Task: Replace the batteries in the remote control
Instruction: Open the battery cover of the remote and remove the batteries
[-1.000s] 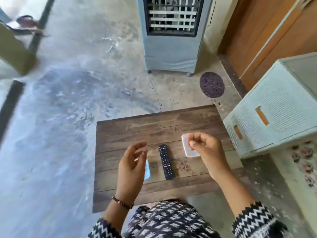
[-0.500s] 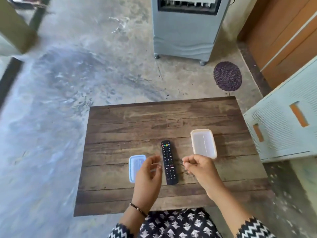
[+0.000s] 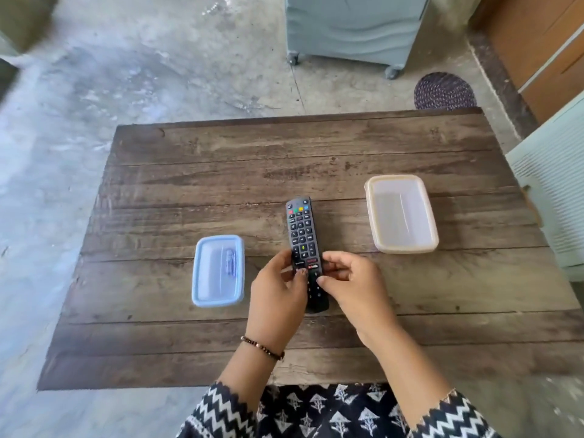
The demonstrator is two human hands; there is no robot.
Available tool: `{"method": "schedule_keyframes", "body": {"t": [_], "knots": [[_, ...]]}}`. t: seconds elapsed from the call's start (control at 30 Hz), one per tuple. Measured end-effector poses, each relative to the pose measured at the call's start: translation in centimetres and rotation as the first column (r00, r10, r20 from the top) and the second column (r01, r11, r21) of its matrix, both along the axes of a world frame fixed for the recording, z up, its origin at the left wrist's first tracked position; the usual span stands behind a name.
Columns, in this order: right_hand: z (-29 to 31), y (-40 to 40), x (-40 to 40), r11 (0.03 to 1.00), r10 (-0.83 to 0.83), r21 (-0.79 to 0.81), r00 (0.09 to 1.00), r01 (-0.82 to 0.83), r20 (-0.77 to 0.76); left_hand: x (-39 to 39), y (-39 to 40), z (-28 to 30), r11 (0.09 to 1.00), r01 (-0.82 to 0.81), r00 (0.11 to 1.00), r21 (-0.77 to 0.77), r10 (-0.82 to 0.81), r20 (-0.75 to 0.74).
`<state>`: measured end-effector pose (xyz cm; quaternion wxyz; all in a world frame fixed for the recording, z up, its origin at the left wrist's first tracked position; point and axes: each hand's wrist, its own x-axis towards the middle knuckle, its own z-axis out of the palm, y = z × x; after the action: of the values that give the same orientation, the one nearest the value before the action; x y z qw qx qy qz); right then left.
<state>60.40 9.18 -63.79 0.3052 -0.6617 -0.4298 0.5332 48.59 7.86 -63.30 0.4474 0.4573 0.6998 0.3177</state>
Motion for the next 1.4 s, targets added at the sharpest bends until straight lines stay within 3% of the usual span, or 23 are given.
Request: {"method": "schedule_keyframes", "body": {"t": [0.1,0.2,0.5,0.57,0.67,0.77,0.83,1.0,1.2,1.4], "knots": [[0.4,-0.9,0.0,0.996,0.005,0.088,0.994,0.004,-0.112,0.0,-0.9,-0.1,0.996,-0.081,0.961,0.029,0.071,0.266],[1.0,-2.0,0.1,0.974,0.059,0.223,0.990,-0.029,-0.126,0.3,-1.8,0.3,0.988,-0.155,0.869,-0.007,0.139,0.474],[1.2,-6.3,0.0,0.906,0.103,0.415,0.994,-0.083,-0.026,-0.3,-5.5,1.4,0.998,-0.059,0.623,-0.026,0.057,0.780],[1.6,-6.9,0.3,0.890,0.113,0.441,0.993,-0.113,0.025,-0.6,-6.0,1.3,0.998,-0.044,0.585,-0.036,0.055,0.809],[2.1,-7.4,0.9,0.824,0.140,0.514,0.965,-0.238,0.222,-0.5,-6.5,1.3,1.000,-0.016,0.548,-0.021,0.026,0.836],[2.6,-7.6,1.5,0.658,0.150,0.587,0.846,-0.471,0.511,-0.3,-6.6,1.6,1.000,-0.009,0.495,-0.002,0.006,0.869],[2.8,-7.6,1.7,0.570,0.136,0.588,0.771,-0.574,0.621,-0.2,-6.5,1.7,1.000,0.008,0.458,0.008,-0.011,0.889],[4.0,-8.2,1.5,0.498,0.088,0.513,0.629,-0.699,0.772,-0.5,-6.1,2.1,0.999,0.028,0.435,0.016,-0.027,0.900],[4.5,-8.0,1.8,0.434,0.169,0.379,0.487,-0.817,0.857,0.0,-6.3,1.7,1.000,-0.002,0.457,0.003,-0.002,0.889],[4.9,-7.7,1.6,0.383,0.174,0.340,0.429,-0.859,0.887,0.2,-6.2,1.3,0.999,-0.052,0.444,-0.014,0.036,0.895]]}}
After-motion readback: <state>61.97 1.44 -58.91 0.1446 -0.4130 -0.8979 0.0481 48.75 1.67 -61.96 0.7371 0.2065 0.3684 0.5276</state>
